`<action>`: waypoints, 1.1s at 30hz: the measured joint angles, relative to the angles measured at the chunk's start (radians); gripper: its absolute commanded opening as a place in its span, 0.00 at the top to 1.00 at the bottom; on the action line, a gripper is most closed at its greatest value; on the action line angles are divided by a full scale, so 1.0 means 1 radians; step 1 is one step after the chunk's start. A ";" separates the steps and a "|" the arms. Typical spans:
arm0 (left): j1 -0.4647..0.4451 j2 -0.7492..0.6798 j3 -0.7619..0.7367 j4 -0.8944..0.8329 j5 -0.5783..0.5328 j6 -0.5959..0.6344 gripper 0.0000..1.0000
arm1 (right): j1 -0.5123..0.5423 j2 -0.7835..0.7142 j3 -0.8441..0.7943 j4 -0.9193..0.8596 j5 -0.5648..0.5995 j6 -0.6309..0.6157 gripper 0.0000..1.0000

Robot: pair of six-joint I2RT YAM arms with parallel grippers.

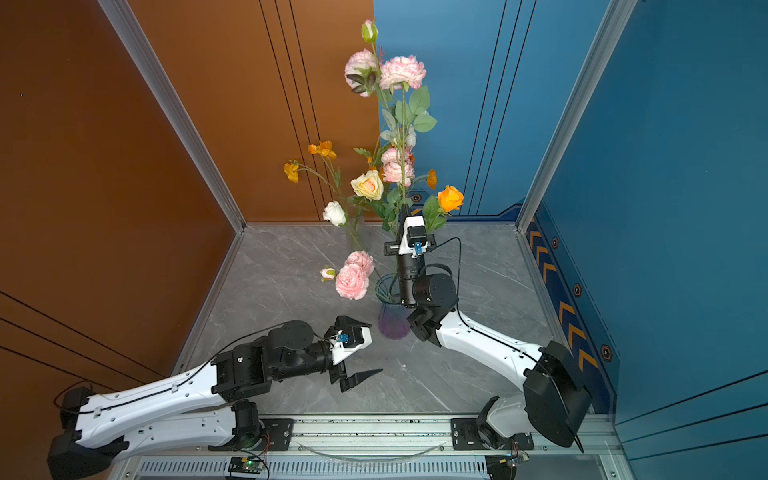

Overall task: Arrange the flowers into the vase
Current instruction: 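Carry the pink rose spray up and over the blue-purple vase, then lower the pink rose spray stem into the vase with the right gripper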

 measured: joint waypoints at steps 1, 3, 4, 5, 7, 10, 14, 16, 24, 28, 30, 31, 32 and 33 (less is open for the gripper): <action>-0.001 -0.003 0.000 0.000 -0.001 -0.003 0.02 | 0.004 0.014 -0.005 0.018 -0.005 -0.008 1.00; -0.002 -0.010 -0.001 0.000 -0.001 -0.010 0.02 | 0.008 0.028 -0.021 0.044 -0.008 -0.011 1.00; -0.002 -0.015 -0.003 0.000 -0.001 -0.011 0.02 | 0.008 0.030 -0.030 0.057 -0.007 -0.011 1.00; -0.002 -0.018 -0.006 0.000 -0.001 -0.013 0.02 | 0.008 0.031 -0.036 0.066 -0.008 -0.011 1.00; -0.002 -0.023 -0.013 0.000 -0.002 -0.014 0.02 | 0.007 0.031 -0.053 0.087 -0.008 -0.011 1.00; -0.002 -0.023 -0.020 0.000 -0.002 -0.014 0.02 | 0.005 0.030 -0.087 0.109 -0.017 -0.011 1.00; -0.002 -0.021 -0.021 -0.001 -0.002 -0.014 0.02 | 0.004 0.018 -0.143 0.116 -0.035 -0.011 1.00; -0.002 -0.017 -0.021 -0.001 -0.002 -0.014 0.02 | 0.004 0.003 -0.179 0.118 -0.043 -0.010 1.00; -0.002 -0.001 -0.020 -0.001 -0.002 -0.013 0.02 | 0.003 -0.079 -0.325 0.119 -0.063 0.002 1.00; -0.002 0.000 -0.020 -0.002 -0.010 -0.013 0.02 | 0.002 -0.113 -0.381 0.126 -0.066 0.024 1.00; -0.002 0.001 -0.020 -0.004 -0.019 -0.013 0.02 | -0.002 -0.119 -0.401 0.127 -0.068 0.040 1.00; -0.002 0.001 -0.020 -0.008 -0.024 -0.013 0.02 | -0.003 -0.120 -0.409 0.127 -0.068 0.048 1.00; -0.002 0.001 -0.020 -0.013 -0.029 -0.013 0.02 | -0.004 -0.120 -0.416 0.127 -0.070 0.055 1.00; -0.002 0.001 -0.020 -0.018 -0.035 -0.013 0.02 | -0.004 -0.120 -0.423 0.127 -0.071 0.063 1.00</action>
